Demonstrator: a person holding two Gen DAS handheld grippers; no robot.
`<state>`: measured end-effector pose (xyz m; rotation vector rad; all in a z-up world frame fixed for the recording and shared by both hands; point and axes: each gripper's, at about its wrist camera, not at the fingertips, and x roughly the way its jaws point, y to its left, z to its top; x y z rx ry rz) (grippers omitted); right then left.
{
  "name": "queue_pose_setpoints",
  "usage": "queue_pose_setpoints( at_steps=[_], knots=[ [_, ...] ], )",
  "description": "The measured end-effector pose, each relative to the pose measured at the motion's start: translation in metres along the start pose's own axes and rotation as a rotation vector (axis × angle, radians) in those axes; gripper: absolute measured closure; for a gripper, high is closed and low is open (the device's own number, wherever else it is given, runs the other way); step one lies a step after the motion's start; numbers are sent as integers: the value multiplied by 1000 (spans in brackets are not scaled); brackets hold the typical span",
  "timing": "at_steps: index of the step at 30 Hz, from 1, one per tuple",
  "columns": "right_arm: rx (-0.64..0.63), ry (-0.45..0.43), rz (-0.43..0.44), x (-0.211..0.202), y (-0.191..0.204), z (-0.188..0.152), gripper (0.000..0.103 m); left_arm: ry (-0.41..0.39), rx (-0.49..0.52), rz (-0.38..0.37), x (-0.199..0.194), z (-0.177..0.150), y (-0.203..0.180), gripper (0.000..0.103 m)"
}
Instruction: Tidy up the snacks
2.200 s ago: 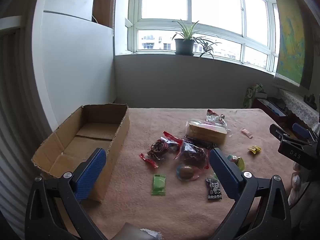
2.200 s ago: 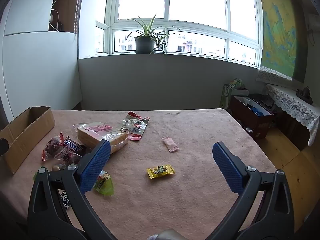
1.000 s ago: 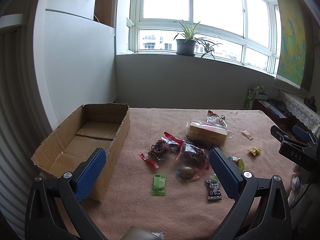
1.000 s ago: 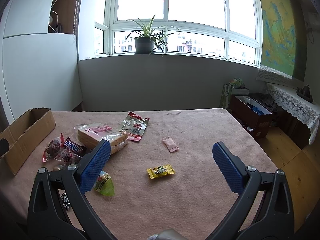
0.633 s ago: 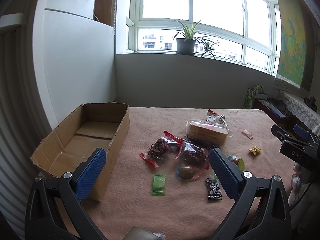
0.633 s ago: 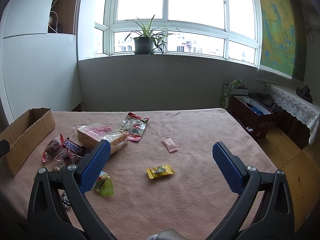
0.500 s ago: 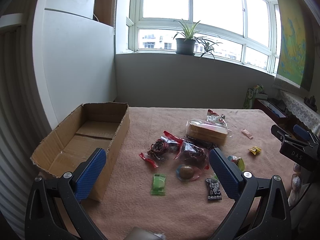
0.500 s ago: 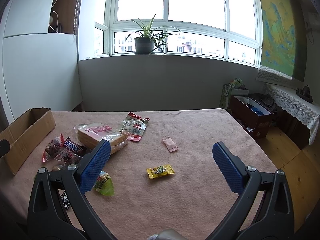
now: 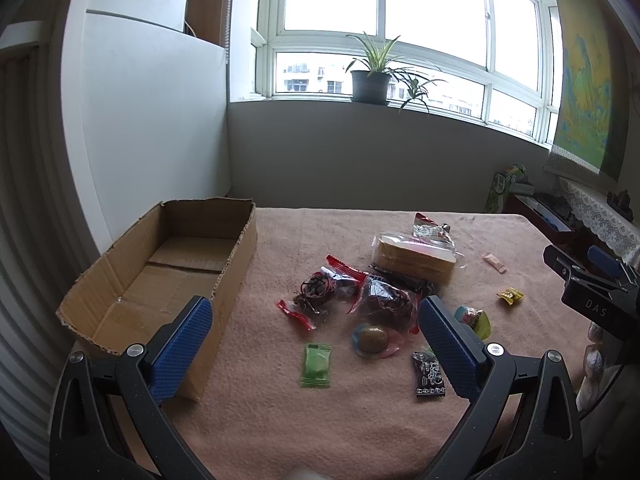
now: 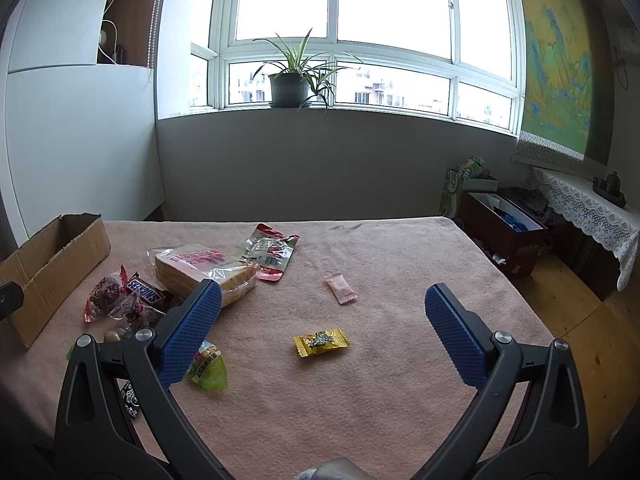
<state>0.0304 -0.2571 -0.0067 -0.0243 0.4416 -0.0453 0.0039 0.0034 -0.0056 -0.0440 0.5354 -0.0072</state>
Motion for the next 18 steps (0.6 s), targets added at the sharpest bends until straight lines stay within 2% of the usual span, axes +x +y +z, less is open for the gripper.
queue_pose_setpoints(
  at_steps=[18],
  knots=[
    [-29, 16, 10, 1, 6, -4, 0, 7, 9, -6, 3, -2, -2, 1]
  ],
)
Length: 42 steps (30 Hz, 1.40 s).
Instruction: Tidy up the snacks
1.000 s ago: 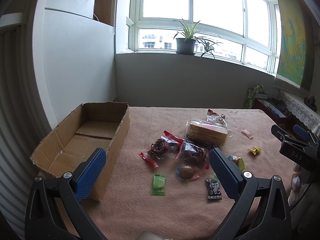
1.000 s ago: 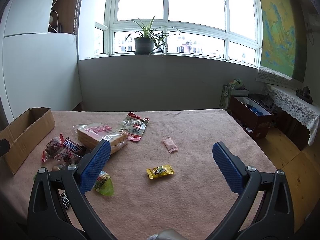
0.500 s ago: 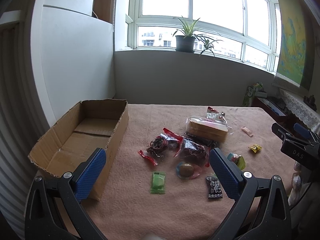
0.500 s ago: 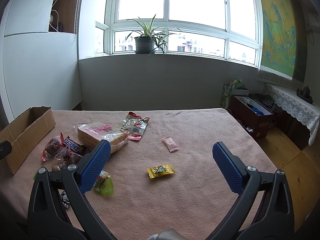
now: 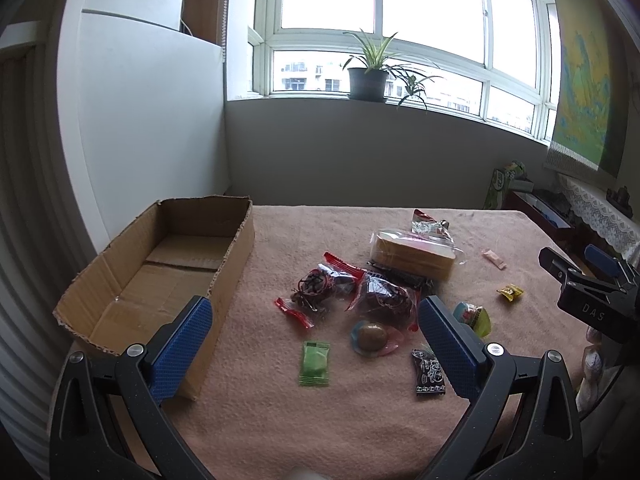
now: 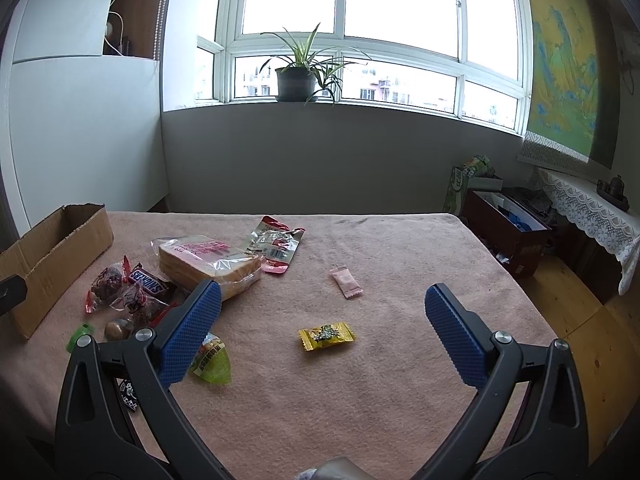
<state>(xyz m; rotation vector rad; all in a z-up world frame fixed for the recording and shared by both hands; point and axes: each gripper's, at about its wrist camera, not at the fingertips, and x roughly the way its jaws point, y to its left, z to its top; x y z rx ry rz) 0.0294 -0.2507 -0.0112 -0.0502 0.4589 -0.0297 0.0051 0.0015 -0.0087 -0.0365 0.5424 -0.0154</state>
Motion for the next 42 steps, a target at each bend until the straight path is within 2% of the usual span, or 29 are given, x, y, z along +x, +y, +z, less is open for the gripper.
queue_pose_setpoints(
  at_steps=[11, 22, 25, 28, 31, 35, 39, 42],
  knots=[
    [-14, 10, 4, 2, -2, -3, 0, 5, 1, -7, 2, -1, 1, 1],
    [-17, 90, 127, 14, -2, -13, 0, 56, 17, -59, 16, -12, -2, 1],
    [-24, 127, 174, 20, 3, -18, 0, 91, 28, -99, 22, -19, -8, 10],
    [-26, 164, 227, 25, 9, -23, 1, 123, 46, -124, 28, -26, -15, 14],
    [-31, 203, 274, 31, 14, -28, 9, 148, 66, -154, 31, -33, -23, 21],
    [-25, 249, 349, 39, 20, -32, 12, 188, 91, -197, 36, -40, -35, 30],
    [-21, 302, 408, 49, 27, -35, 24, 229, 122, -237, 41, -50, -47, 40],
    [-4, 344, 442, 60, 29, -35, 27, 267, 121, -262, 48, -54, -51, 45]
  ],
)
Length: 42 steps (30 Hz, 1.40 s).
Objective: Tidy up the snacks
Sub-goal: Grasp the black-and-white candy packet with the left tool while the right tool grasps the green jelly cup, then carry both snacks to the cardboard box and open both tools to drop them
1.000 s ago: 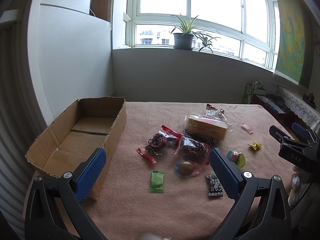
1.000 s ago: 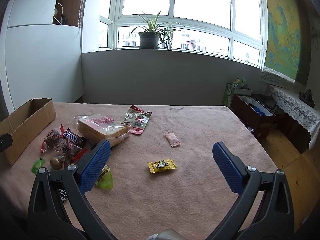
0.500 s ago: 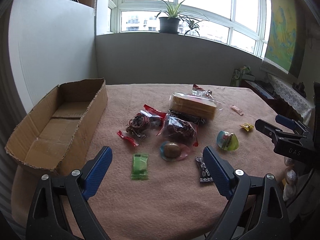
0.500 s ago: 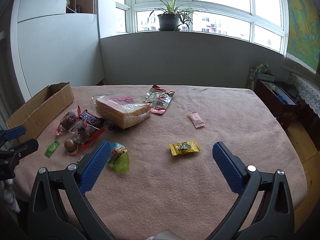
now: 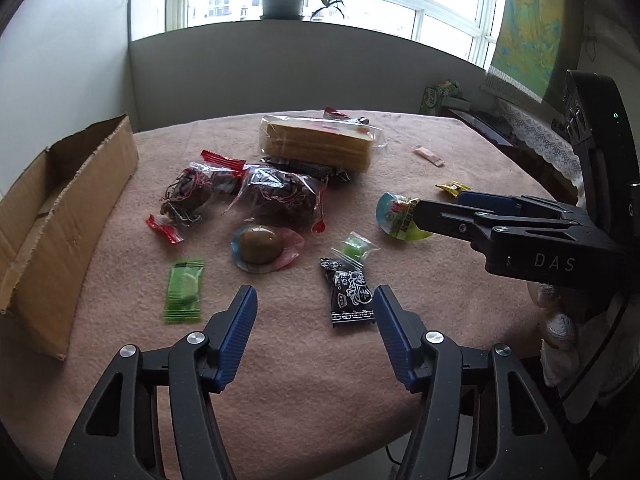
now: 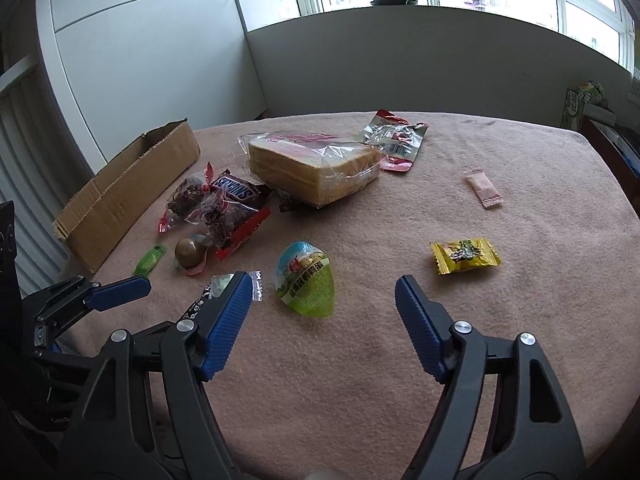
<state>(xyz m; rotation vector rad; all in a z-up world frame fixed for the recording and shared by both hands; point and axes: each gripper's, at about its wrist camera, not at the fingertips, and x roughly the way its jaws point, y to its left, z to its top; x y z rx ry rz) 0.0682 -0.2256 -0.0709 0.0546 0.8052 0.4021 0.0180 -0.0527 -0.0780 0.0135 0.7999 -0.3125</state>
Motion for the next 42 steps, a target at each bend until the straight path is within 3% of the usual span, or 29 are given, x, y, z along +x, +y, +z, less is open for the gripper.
queue_pose_setpoints(
  at_steps=[7, 13, 15, 17, 23, 29, 42],
  knots=[
    [-16, 39, 37, 14, 0, 9, 34, 39, 16, -9, 12, 1, -6, 56],
    [-48, 74, 38, 27, 4, 12, 35, 47, 31, -1, 17, 2, -9, 56],
    [-54, 91, 40, 32, 5, 12, 44, 47, 36, 1, 16, 2, -10, 56],
    [-62, 97, 32, 35, 6, 12, 45, 45, 39, 1, 18, 2, -12, 57],
    [-71, 94, 18, 33, 7, 11, 58, 40, 53, 23, 18, 3, -12, 74],
    [-73, 92, 6, 32, 5, 9, 76, 33, 51, 25, 19, 3, -10, 78],
    [-36, 34, 1, 16, 5, 12, 78, -11, 21, 34, 0, 2, 1, 78]
  ],
)
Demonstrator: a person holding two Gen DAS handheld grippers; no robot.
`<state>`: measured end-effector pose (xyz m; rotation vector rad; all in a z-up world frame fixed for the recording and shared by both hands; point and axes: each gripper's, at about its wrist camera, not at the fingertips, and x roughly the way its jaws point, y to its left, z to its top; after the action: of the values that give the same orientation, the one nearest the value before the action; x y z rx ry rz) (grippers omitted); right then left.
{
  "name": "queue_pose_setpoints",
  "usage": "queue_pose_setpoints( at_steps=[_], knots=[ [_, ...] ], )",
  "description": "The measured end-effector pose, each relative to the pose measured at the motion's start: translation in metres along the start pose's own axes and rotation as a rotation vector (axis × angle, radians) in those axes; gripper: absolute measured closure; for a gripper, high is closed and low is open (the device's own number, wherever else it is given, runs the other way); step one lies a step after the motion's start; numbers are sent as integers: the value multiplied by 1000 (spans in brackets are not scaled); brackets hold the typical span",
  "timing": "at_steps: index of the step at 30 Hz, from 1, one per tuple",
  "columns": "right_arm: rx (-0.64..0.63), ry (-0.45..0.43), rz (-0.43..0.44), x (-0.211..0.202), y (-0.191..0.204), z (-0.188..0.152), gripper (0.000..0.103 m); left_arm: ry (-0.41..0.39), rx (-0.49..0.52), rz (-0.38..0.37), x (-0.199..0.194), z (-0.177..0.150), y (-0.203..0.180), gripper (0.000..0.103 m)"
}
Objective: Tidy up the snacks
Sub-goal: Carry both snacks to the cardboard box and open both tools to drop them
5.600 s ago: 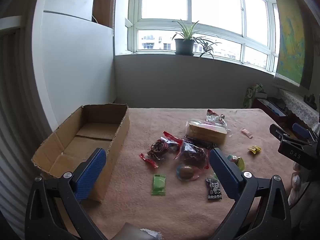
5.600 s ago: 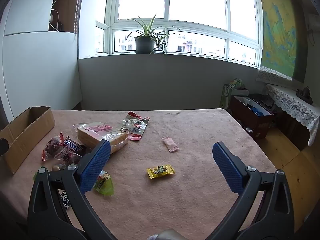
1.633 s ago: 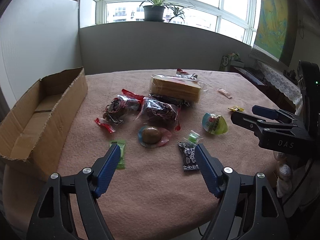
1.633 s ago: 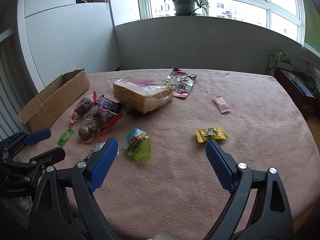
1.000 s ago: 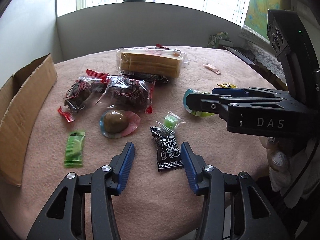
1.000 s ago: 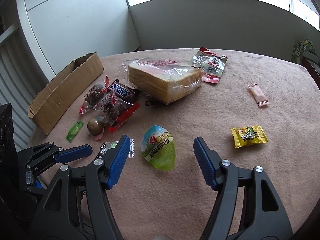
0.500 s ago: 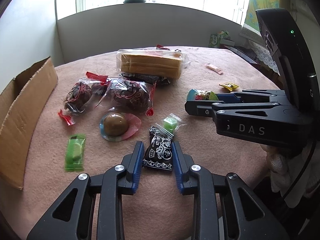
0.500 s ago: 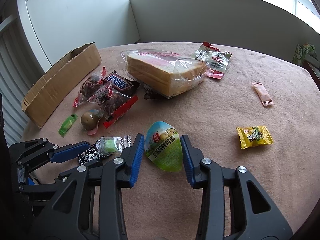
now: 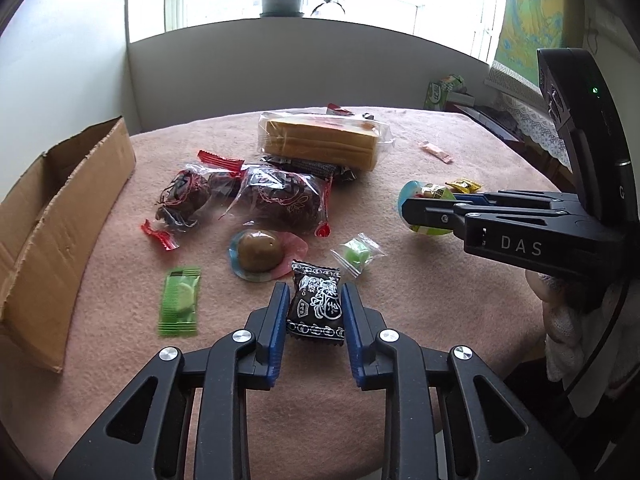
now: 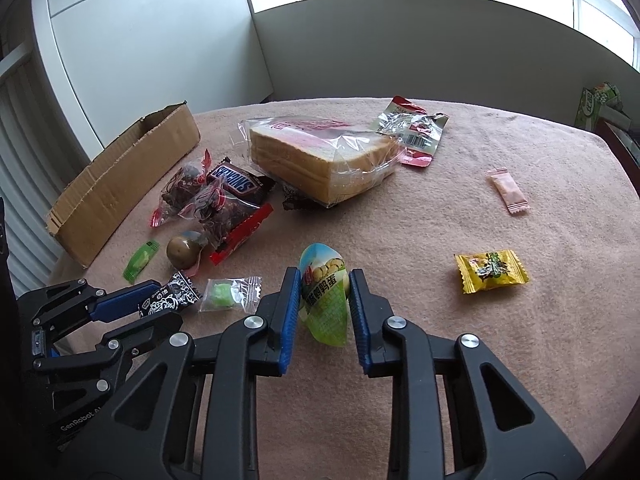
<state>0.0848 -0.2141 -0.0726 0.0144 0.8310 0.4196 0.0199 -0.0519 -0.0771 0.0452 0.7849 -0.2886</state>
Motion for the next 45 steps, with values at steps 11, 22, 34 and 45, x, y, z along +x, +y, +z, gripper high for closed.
queue_pose_setpoints(
  at_steps=[11, 22, 34, 45],
  knots=[
    [-36, -70, 43, -12, 36, 26, 78, -73, -61, 12, -22, 12, 22, 78],
    [-97, -106, 118, 3, 94, 71, 78, -192, -154, 98, -60, 22, 80, 78],
    [-167, -99, 262, 39, 187, 111, 78, -238, -287, 228, -82, 13, 158, 78],
    [-228, -20, 276, 94, 242, 114, 77, -203, -362, 283, -79, -4, 204, 78]
  ],
)
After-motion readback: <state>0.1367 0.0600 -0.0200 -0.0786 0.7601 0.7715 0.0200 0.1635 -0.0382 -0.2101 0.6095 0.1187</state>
